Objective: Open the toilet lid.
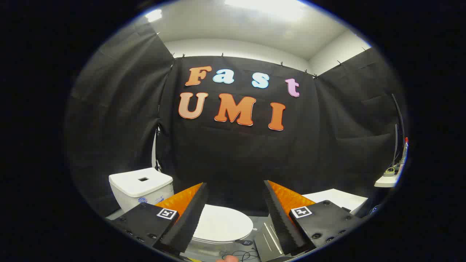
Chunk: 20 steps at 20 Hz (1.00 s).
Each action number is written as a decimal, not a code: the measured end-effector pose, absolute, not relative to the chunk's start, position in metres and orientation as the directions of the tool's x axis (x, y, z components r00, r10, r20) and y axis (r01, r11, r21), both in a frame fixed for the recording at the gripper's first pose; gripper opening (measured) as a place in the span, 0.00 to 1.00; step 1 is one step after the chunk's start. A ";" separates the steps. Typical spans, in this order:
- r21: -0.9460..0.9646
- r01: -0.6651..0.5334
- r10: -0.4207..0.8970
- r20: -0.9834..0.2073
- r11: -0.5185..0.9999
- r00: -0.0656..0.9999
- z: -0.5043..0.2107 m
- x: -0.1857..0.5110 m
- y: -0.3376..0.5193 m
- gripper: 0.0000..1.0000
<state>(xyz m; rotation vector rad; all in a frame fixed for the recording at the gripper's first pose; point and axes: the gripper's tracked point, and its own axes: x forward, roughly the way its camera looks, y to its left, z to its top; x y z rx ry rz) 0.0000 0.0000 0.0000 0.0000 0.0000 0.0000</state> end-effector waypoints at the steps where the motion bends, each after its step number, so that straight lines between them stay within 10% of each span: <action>1: 0.001 0.000 0.000 0.001 1.000 1.000 0.000 0.000 0.000 0.98; 20: 0.013 -0.011 0.011 0.009 1.000 1.000 0.006 -0.006 0.001 0.98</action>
